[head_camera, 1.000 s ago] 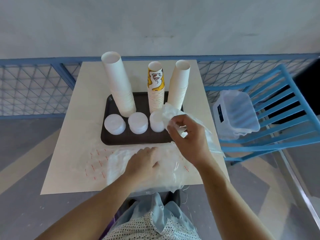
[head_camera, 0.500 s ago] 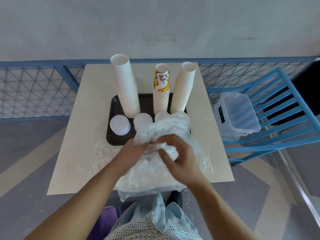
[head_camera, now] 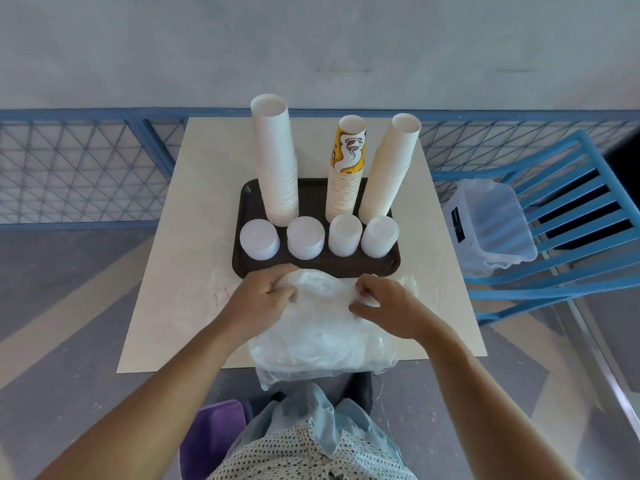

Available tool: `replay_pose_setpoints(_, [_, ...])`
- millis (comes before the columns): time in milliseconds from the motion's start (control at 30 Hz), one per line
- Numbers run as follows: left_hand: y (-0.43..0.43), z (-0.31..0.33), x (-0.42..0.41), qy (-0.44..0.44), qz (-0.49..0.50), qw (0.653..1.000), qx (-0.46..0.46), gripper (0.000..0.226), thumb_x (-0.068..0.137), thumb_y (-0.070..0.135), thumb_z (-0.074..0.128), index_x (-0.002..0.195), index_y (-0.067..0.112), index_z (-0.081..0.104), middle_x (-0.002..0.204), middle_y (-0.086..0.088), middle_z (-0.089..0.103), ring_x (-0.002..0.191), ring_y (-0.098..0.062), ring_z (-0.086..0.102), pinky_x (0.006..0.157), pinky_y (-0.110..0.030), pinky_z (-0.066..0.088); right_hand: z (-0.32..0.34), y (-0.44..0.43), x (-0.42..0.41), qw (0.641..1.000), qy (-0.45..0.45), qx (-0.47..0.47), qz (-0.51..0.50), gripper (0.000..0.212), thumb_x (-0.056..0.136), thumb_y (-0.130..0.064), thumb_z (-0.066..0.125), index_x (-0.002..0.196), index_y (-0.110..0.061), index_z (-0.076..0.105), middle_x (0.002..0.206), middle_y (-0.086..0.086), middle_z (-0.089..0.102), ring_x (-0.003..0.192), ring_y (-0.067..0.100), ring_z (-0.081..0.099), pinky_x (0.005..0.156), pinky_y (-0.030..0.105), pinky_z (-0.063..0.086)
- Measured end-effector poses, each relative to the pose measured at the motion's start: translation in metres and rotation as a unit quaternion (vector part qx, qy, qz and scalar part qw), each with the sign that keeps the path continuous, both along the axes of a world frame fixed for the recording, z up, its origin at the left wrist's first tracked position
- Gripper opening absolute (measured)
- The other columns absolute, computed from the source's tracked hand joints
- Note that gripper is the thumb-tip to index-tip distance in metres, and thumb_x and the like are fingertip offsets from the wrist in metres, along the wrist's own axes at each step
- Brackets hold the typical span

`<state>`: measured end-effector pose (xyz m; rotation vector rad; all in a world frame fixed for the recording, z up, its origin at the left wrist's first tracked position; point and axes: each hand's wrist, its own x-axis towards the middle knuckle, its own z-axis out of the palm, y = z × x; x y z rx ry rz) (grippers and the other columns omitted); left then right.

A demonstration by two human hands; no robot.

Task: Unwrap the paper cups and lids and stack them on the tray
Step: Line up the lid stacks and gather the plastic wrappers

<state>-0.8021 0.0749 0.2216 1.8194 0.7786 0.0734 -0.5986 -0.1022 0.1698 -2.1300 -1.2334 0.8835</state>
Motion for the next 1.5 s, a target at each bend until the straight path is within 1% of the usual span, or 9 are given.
replay_pose_setpoints(267, [0.0, -0.078, -0.018, 0.082, 0.166, 0.982, -0.028, 0.023, 0.108, 0.013, 0.041, 0.108, 0.021, 0.063, 0.065, -0.009, 0.068, 0.045, -0.019, 0.059, 0.047, -0.033, 0.05, -0.034, 0.002, 0.018, 0.991, -0.028, -0.05, -0.12, 0.013, 0.095, -0.03, 0.072, 0.09, -0.025, 0.061, 0.076, -0.003, 0.061, 0.069, 0.015, 0.056, 0.06, 0.026, 0.045])
replay_pose_setpoints(433, [-0.008, -0.118, -0.013, 0.135, 0.216, 0.967, -0.034, 0.015, 0.109, 0.02, 0.043, 0.105, 0.016, 0.058, 0.071, -0.008, 0.072, 0.059, -0.025, 0.07, 0.05, -0.036, 0.057, -0.067, 0.004, 0.001, 0.941, -0.319, 0.01, -0.117, 0.043, 0.086, -0.023, 0.076, 0.126, -0.018, 0.063, 0.123, 0.01, 0.052, 0.111, 0.035, 0.05, 0.088, 0.049, 0.05])
replay_pose_setpoints(633, [-0.007, -0.141, -0.008, 0.145, 0.25, 0.956, -0.057, 0.012, 0.107, 0.022, 0.05, 0.115, 0.023, 0.058, 0.087, -0.006, 0.073, 0.074, -0.027, 0.072, 0.067, -0.048, 0.065, -0.11, -0.006, -0.049, 0.96, -0.276, -0.034, 0.035, 0.05, 0.097, -0.041, 0.062, 0.143, -0.026, 0.051, 0.153, 0.011, 0.042, 0.142, 0.035, 0.041, 0.114, 0.054, 0.04])
replay_pose_setpoints(767, [-0.013, -0.145, -0.016, 0.133, 0.184, 0.957, 0.182, 0.045, 0.091, 0.021, 0.068, 0.133, 0.017, 0.053, 0.121, -0.006, 0.061, 0.104, -0.024, 0.059, 0.088, -0.041, 0.056, -0.147, -0.014, -0.057, 0.962, -0.216, -0.153, 0.073, 0.067, 0.104, -0.054, 0.045, 0.162, -0.039, 0.017, 0.174, 0.0, 0.0, 0.161, 0.033, -0.002, 0.128, 0.056, 0.001])
replay_pose_setpoints(900, [-0.034, -0.143, -0.019, -0.026, -0.006, 0.877, 0.479, 0.053, 0.084, 0.024, 0.071, 0.135, 0.009, 0.063, 0.138, -0.018, 0.053, 0.125, -0.035, 0.052, 0.102, -0.046, 0.047, -0.148, -0.004, -0.061, 0.962, -0.222, -0.147, 0.061, 0.071, 0.1, -0.048, 0.054, 0.161, -0.034, 0.022, 0.174, 0.004, 0.002, 0.16, 0.037, -0.002, 0.127, 0.061, 0.001])
replay_pose_setpoints(1067, [-0.043, -0.181, -0.019, 0.178, -0.207, 0.868, 0.414, 0.06, 0.107, 0.048, 0.036, 0.164, 0.03, 0.026, 0.174, -0.01, 0.012, 0.159, -0.034, 0.016, 0.13, -0.051, 0.013, -0.154, -0.002, -0.067, 0.966, -0.221, -0.115, 0.068, 0.068, 0.104, -0.051, 0.042, 0.164, -0.036, 0.015, 0.175, 0.005, -0.001, 0.161, 0.033, -0.002, 0.128, 0.058, 0.004])
replay_pose_setpoints(1267, [-0.022, -0.194, -0.029, 0.242, -0.236, 0.865, 0.371, 0.067, 0.103, 0.063, 0.03, 0.164, 0.044, 0.008, 0.16, -0.013, 0.029, 0.145, -0.038, 0.03, 0.126, -0.054, 0.02, -0.152, -0.009, -0.058, 0.964, -0.223, -0.13, 0.072, 0.071, 0.102, -0.061, 0.041, 0.164, -0.041, 0.011, 0.174, 0.001, 0.004, 0.16, 0.033, 0.006, 0.127, 0.058, 0.002])
replay_pose_setpoints(1400, [-0.001, -0.183, -0.036, 0.113, -0.078, 0.942, 0.306, 0.049, 0.098, 0.055, 0.049, 0.138, 0.028, 0.059, 0.138, 0.002, 0.054, 0.125, -0.021, 0.055, 0.106, -0.044, 0.046, -0.146, -0.006, -0.06, 0.961, -0.263, -0.039, 0.077, 0.06, 0.093, -0.042, 0.066, 0.147, -0.023, 0.051, 0.155, 0.01, 0.042, 0.14, 0.038, 0.042, 0.116, 0.055, 0.037])
replay_pose_setpoints(1500, [0.029, -0.172, -0.046, 0.048, 0.191, 0.924, 0.328, 0.026, 0.096, 0.037, 0.059, 0.113, 0.02, 0.07, 0.117, -0.002, 0.064, 0.101, -0.025, 0.061, 0.087, -0.045, 0.052, -0.141, -0.001, -0.065, 0.962, -0.249, -0.021, 0.107, 0.057, 0.094, -0.049, 0.059, 0.148, -0.032, 0.051, 0.154, 0.006, 0.044, 0.135, 0.032, 0.044, 0.111, 0.053, 0.044])
